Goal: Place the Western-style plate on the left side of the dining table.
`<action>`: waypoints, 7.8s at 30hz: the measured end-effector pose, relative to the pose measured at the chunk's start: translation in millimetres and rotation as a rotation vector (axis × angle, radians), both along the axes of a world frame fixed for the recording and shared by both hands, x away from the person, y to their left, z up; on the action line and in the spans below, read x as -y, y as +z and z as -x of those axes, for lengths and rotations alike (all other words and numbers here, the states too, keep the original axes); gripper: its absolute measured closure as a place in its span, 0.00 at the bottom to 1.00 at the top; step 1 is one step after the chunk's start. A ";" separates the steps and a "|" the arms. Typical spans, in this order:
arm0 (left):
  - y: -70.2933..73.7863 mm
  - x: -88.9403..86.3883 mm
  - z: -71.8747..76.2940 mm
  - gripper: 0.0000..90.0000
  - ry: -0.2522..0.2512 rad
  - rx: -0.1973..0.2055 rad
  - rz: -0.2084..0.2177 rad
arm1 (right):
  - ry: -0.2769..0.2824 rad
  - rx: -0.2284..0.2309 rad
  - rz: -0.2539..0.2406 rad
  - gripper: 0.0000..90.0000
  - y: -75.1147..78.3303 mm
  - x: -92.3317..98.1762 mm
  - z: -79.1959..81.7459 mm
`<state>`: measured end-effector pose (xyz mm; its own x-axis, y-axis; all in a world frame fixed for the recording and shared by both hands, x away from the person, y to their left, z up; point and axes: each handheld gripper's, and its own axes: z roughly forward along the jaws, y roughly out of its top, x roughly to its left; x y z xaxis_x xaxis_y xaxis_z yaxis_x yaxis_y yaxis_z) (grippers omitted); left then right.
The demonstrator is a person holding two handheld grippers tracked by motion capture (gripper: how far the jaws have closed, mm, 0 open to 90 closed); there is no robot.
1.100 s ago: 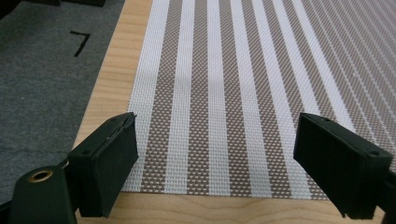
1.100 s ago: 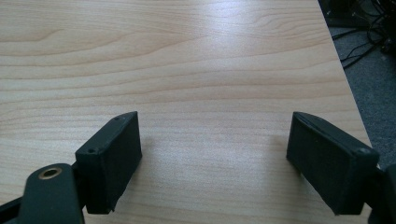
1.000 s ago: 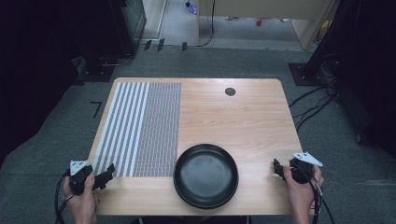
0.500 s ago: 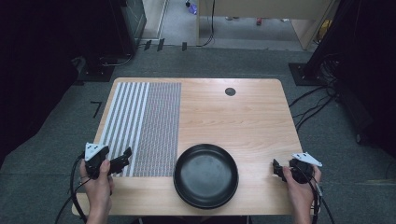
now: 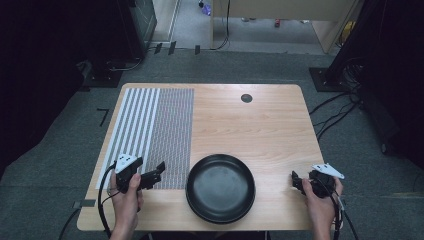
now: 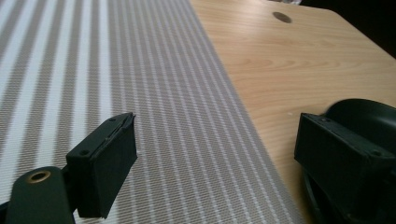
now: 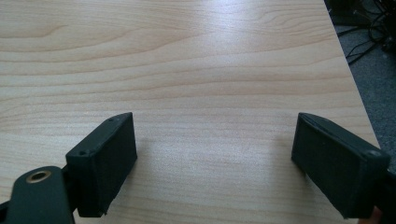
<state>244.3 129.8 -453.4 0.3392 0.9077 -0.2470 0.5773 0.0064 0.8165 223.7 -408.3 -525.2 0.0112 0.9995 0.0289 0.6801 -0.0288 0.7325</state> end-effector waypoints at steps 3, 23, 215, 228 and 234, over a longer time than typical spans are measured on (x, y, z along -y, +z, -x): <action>-1.2 8.8 2.8 0.14 -0.033 -0.009 0.003 | -0.006 0.001 0.000 0.15 0.0 -0.7 0.5; -5.2 49.3 17.1 0.14 -0.179 -0.027 -0.006 | 0.031 0.099 -0.076 0.17 29.0 -27.6 10.9; -16.3 36.7 -1.5 0.88 -0.347 -0.282 0.201 | 0.117 0.022 -0.781 0.93 28.2 -145.8 25.9; -1.3 25.2 -21.8 0.88 -0.318 -0.244 0.230 | 0.136 0.010 -0.793 0.92 49.4 -152.8 -3.3; 6.8 7.2 -30.0 0.88 -0.276 -0.217 0.253 | 0.180 0.010 -0.786 0.92 63.0 -167.1 -27.2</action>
